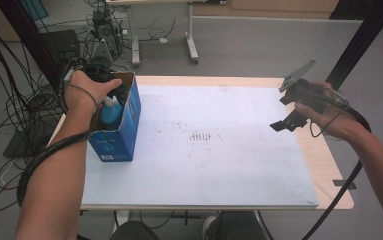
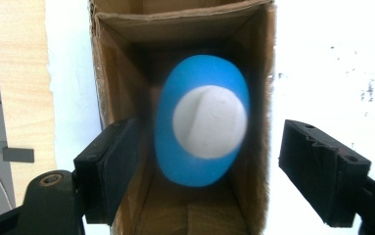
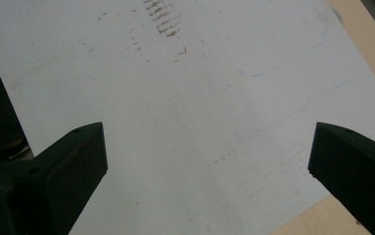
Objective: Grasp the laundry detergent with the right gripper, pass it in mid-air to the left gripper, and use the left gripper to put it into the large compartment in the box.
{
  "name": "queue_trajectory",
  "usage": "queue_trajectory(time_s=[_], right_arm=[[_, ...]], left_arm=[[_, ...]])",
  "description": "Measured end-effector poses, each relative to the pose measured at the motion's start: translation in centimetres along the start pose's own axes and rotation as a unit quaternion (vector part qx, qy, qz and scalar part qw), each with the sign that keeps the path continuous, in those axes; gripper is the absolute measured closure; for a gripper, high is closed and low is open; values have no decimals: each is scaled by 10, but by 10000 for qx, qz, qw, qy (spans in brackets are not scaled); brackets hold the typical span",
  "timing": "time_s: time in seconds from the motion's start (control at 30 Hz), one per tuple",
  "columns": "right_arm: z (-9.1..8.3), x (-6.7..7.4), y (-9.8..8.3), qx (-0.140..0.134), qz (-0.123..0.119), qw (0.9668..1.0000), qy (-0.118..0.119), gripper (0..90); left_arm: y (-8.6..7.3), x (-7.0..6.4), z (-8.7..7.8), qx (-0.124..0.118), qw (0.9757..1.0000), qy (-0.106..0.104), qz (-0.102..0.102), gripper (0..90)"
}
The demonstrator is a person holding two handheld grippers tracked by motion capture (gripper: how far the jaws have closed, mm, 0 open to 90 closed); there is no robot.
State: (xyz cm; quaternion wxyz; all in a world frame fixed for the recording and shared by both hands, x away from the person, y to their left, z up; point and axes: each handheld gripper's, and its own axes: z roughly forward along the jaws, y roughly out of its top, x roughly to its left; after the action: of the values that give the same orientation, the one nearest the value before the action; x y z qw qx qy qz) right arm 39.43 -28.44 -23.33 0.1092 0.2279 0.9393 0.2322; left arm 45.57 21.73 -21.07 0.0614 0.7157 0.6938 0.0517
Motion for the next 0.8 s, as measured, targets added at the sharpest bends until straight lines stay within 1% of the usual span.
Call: queue_trajectory(time_s=[0.17, 0.37, 0.57, 0.67, 0.7, 0.8], right_arm=[[-1, 0, 4, 34, 5, 10000, -18, 11], [1, 0, 10, 135, 1, 9999, -9, 11], [4, 2, 13, 218, -57, 9997, 21, 11], [3, 2, 13, 250, -89, 9996, 22, 11], [2, 1, 13, 260, -78, 9996, 20, 11], [1, 0, 12, 306, -50, 9995, 15, 11]], left_arm=[[2, -10, -11, -93, 9999, -37, 108, 212], [9, -32, -22, -247, 9991, -108, 318, 189], [18, -53, -25, -315, 9979, -225, 524, 164], [23, -64, -26, -360, 9967, -263, 673, 143], [25, -67, -26, -361, 9963, -272, 731, 139], [31, -76, -25, -428, 9953, -333, 800, 127]])
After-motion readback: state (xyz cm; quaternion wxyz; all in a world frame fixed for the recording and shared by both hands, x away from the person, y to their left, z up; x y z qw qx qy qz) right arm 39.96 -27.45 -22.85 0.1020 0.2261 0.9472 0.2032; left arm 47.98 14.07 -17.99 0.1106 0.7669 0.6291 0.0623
